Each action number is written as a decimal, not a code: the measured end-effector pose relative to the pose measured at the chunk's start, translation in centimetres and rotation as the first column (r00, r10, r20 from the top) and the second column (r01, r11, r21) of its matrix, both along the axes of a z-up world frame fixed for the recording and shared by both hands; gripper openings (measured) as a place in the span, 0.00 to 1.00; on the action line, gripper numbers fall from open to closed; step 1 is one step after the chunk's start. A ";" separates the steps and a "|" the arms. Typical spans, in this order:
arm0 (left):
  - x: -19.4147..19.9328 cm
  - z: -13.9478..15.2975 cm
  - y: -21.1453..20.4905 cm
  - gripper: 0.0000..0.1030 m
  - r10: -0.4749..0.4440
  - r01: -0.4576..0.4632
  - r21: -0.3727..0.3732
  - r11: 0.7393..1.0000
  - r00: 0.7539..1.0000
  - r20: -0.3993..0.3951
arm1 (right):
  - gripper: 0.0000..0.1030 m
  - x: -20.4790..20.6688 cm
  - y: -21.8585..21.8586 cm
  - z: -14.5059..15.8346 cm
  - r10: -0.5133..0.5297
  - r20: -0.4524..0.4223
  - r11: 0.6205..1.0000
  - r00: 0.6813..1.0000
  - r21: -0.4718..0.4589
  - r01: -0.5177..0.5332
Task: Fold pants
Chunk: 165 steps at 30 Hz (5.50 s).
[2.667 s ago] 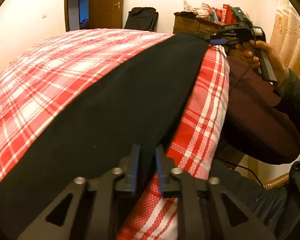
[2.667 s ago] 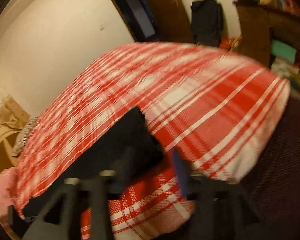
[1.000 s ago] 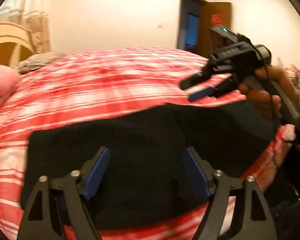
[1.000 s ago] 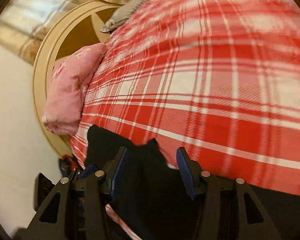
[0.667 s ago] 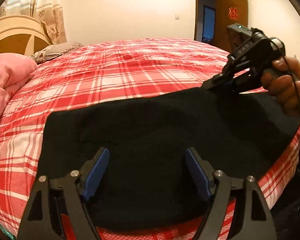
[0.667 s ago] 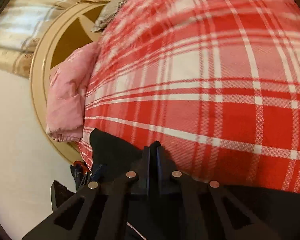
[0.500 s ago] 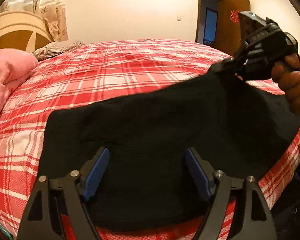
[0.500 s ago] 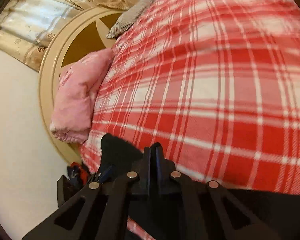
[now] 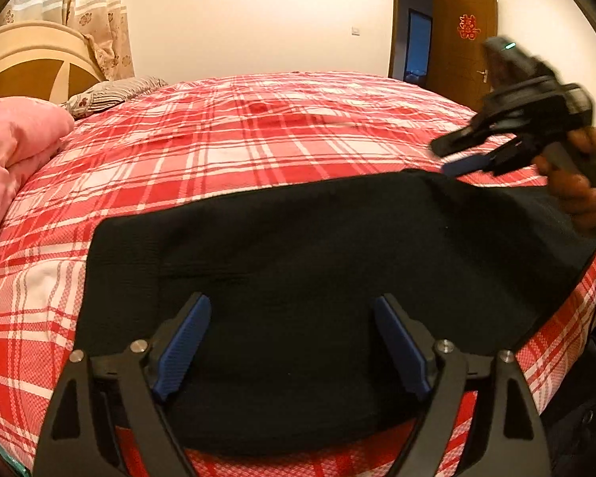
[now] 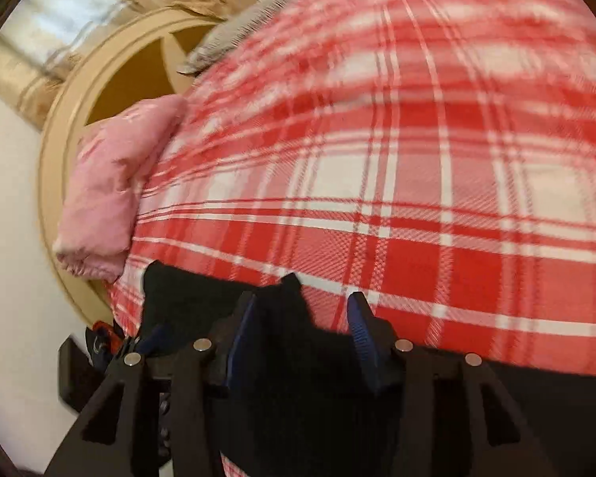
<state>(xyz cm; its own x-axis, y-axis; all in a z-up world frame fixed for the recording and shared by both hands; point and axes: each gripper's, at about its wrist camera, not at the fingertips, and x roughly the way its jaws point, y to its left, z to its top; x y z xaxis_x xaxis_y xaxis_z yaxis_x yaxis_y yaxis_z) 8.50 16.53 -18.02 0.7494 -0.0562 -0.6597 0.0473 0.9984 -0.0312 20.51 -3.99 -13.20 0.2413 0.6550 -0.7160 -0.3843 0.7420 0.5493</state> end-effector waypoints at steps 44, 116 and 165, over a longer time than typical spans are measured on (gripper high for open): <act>0.1 1.7 2.4 0.98 0.220 -0.218 0.046 0.975 0.975 -0.036 | 0.57 -9.7 -9.3 1.2 -0.044 0.180 0.998 0.983 0.054 0.035; 4.3 3.2 -8.8 0.99 0.024 -0.022 0.052 0.998 0.999 -0.049 | 0.47 -17.1 -53.4 5.3 -0.798 0.155 0.592 0.582 0.024 0.805; 6.4 6.0 -16.2 0.99 -0.252 0.245 -0.127 0.961 0.967 -0.044 | 0.13 -8.3 -28.8 7.9 -0.313 0.470 0.846 0.825 -0.256 0.467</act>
<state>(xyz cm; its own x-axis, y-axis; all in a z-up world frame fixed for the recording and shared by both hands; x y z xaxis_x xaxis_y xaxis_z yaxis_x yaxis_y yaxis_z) 14.86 0.28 -12.00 0.6619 -0.3170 -0.6793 0.2877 0.9442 -0.1602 12.18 -32.81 -5.33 0.7326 0.1703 -0.6590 -0.1455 0.9850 0.0928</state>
